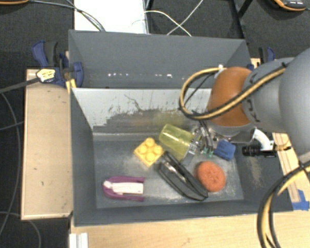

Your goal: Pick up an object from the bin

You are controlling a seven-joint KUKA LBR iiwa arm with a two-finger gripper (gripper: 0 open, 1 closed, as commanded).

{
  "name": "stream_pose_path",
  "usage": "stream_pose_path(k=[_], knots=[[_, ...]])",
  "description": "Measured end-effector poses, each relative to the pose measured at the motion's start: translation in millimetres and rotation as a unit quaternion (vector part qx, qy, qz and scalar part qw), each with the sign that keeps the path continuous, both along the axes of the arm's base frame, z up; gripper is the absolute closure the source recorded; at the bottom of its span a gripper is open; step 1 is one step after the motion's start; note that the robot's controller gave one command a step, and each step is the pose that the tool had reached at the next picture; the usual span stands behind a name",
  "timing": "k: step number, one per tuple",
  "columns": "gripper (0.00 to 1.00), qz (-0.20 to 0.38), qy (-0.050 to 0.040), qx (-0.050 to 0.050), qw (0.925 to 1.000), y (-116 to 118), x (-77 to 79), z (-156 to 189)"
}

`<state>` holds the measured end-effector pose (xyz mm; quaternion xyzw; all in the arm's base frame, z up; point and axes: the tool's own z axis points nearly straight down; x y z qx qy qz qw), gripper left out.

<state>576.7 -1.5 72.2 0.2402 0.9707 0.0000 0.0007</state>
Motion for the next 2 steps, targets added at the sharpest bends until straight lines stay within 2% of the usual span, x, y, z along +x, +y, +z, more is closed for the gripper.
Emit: stream_pose_path(k=[2], knots=[[1.0,0.001,0.0,0.0,1.0,0.0,-0.4,1.3]])
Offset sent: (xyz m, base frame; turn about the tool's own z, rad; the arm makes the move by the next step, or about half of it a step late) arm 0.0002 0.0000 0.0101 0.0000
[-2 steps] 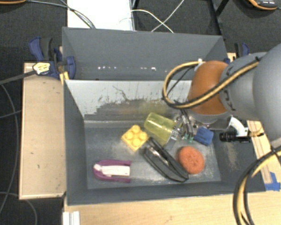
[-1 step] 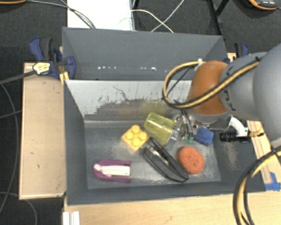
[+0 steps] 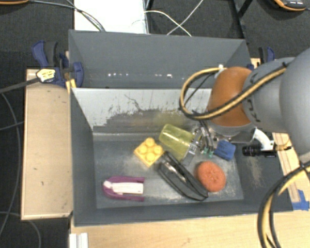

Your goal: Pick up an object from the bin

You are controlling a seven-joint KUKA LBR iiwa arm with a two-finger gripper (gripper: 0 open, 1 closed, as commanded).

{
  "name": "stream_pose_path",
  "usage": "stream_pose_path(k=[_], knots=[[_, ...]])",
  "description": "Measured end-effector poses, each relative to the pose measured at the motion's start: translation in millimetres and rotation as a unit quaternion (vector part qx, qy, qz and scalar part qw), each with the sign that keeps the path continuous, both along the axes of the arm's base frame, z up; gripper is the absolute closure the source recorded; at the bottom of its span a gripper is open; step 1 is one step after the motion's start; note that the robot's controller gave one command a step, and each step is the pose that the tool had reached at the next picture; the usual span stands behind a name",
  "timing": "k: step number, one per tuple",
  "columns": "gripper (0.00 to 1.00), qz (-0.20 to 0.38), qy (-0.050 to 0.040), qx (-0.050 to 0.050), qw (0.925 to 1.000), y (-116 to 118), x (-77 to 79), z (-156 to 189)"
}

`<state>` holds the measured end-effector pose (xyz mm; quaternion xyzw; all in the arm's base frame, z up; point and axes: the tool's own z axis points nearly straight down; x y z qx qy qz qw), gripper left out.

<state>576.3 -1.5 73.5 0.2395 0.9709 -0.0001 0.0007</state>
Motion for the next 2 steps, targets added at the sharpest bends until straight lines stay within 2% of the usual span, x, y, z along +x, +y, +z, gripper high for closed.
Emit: stream_pose_path(k=[2], knots=[[1.0,0.0,0.001,0.001,1.0,0.4,-1.2,32.7]])
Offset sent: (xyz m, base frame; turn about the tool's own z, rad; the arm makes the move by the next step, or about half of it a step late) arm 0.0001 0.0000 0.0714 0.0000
